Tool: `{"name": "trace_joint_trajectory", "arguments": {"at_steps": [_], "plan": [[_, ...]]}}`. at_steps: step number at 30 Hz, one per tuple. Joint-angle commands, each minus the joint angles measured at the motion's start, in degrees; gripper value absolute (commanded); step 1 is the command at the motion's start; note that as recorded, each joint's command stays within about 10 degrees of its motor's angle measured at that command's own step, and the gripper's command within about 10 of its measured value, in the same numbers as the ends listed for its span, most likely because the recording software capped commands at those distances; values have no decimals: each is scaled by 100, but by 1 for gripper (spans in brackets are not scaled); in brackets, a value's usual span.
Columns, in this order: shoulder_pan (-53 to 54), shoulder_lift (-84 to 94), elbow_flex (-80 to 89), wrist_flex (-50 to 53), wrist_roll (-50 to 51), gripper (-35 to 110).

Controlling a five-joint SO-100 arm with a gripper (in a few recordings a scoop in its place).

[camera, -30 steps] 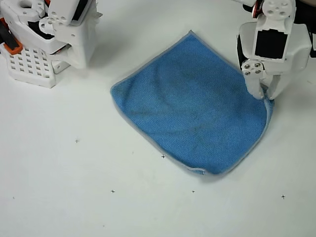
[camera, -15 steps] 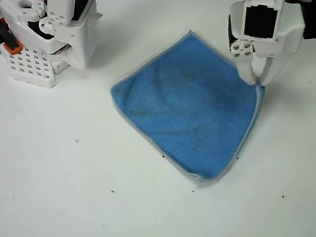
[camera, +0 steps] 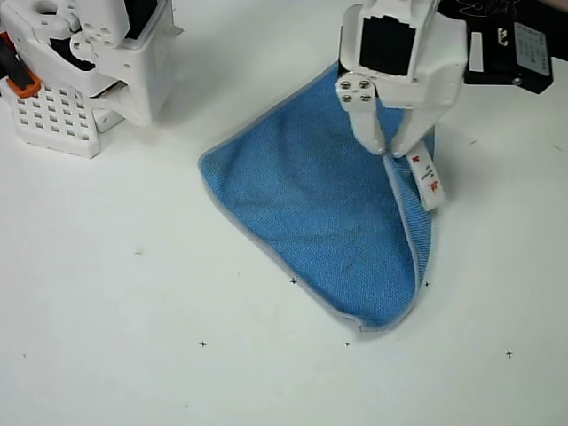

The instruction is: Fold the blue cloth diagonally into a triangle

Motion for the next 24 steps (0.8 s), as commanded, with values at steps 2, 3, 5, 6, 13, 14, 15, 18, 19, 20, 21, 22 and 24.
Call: {"name": "trace_joint_trajectory", "arguments": {"at_steps": [2,3,5,6,13,14,15,18,19,20,21,22,24], "plan": [[97,1105,536,18,-26,0],[105,1211,589,18,-18,0],[123,1457,694,18,-9,0],[141,1580,756,18,-9,0],[404,2521,1362,97,-26,0],[422,2670,1450,132,-35,0],[448,2811,1556,141,-35,0],[519,3276,1881,114,-35,0],[536,3417,2004,114,-26,0],[536,3575,2109,114,-18,0],[545,3742,2224,88,-18,0],[554,3909,2338,9,-18,0],[554,4192,2602,-193,9,0]]}}
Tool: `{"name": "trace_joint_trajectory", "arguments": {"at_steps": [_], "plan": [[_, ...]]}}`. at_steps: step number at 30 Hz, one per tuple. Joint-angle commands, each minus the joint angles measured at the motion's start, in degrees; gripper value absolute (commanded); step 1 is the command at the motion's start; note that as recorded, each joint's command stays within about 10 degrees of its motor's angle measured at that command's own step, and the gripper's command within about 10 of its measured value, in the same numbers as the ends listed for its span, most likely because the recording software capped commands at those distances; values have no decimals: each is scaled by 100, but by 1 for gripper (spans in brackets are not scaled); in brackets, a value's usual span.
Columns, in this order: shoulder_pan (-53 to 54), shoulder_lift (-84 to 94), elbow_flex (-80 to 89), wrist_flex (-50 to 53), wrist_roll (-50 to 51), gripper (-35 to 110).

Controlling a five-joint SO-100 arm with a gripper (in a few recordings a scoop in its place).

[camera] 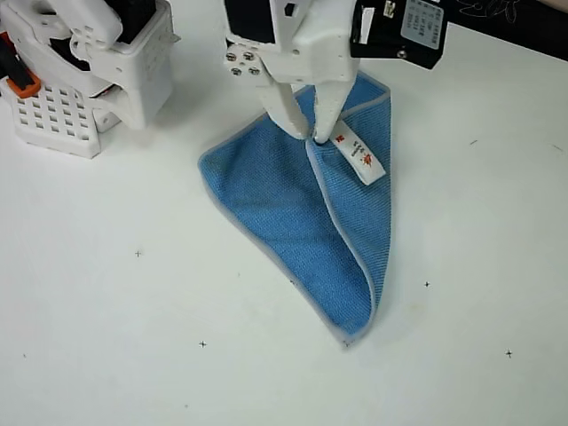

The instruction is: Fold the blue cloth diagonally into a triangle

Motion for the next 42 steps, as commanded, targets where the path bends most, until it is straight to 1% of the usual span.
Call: {"name": "trace_joint_trajectory", "arguments": {"at_steps": [1,6,15,23,42], "plan": [[-9,782,325,-272,26,0],[26,1283,1072,-562,79,0],[0,1283,1230,-642,88,0],[-35,1485,1714,-826,185,0],[123,3524,2988,-703,308,0]]}}
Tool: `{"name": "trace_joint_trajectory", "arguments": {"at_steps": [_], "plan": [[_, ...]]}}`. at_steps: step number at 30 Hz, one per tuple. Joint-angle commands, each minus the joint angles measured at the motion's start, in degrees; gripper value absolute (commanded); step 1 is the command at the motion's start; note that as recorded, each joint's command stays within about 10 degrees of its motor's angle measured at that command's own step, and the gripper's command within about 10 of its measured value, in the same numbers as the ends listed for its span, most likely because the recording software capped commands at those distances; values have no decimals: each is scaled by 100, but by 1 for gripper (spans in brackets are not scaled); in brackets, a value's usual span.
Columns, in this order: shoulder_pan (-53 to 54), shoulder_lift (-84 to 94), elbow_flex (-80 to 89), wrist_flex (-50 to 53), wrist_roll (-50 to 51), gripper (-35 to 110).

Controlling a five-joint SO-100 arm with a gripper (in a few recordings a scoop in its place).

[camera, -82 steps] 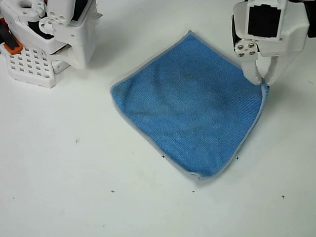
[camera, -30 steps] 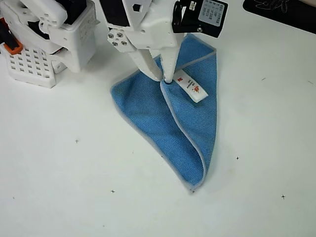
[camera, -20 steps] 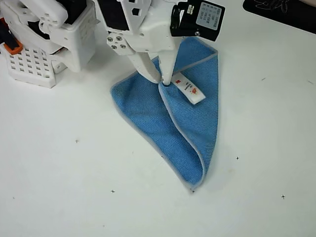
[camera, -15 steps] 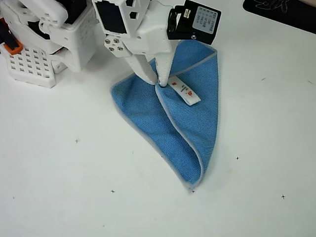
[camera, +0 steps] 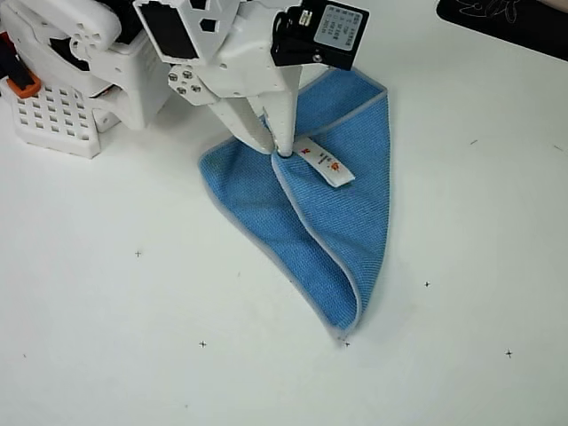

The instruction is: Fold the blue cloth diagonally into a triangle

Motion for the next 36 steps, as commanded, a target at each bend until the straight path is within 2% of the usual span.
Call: {"name": "trace_joint_trajectory", "arguments": {"at_steps": [1,12,31,36], "plan": [[0,554,185,79,26,0],[-9,1995,782,756,193,0],[-9,2320,1072,853,334,0],[-9,2320,1072,853,308,14]]}}
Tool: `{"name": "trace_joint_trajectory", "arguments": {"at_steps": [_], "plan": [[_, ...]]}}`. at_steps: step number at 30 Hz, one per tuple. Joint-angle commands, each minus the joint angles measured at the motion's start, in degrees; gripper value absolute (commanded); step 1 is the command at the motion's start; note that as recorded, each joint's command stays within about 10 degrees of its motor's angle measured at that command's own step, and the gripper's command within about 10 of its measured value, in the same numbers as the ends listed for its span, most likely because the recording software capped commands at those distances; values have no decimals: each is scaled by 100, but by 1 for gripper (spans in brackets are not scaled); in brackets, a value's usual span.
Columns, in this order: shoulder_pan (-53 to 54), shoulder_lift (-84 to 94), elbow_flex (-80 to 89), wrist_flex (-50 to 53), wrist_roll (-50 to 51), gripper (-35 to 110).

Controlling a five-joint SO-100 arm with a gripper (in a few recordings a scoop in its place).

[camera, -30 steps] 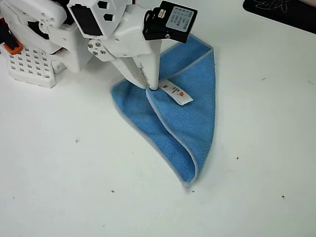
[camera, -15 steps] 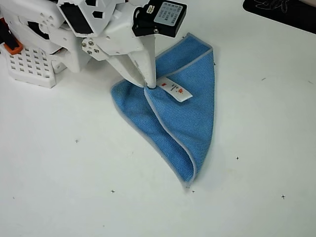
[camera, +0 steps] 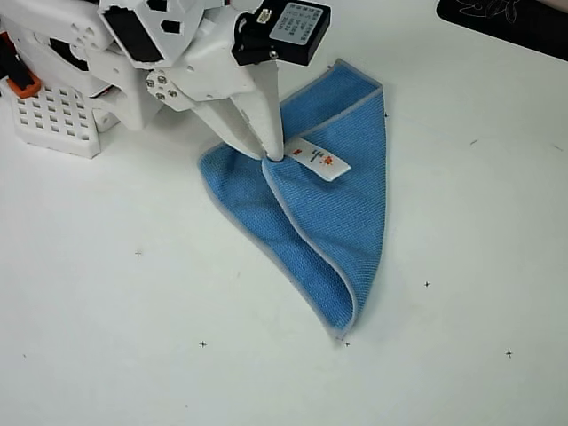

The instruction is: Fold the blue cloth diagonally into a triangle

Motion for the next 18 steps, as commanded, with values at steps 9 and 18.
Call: {"name": "trace_joint_trajectory", "arguments": {"at_steps": [9,18], "plan": [[-62,97,53,79,26,25],[-9,79,44,70,18,25]]}}
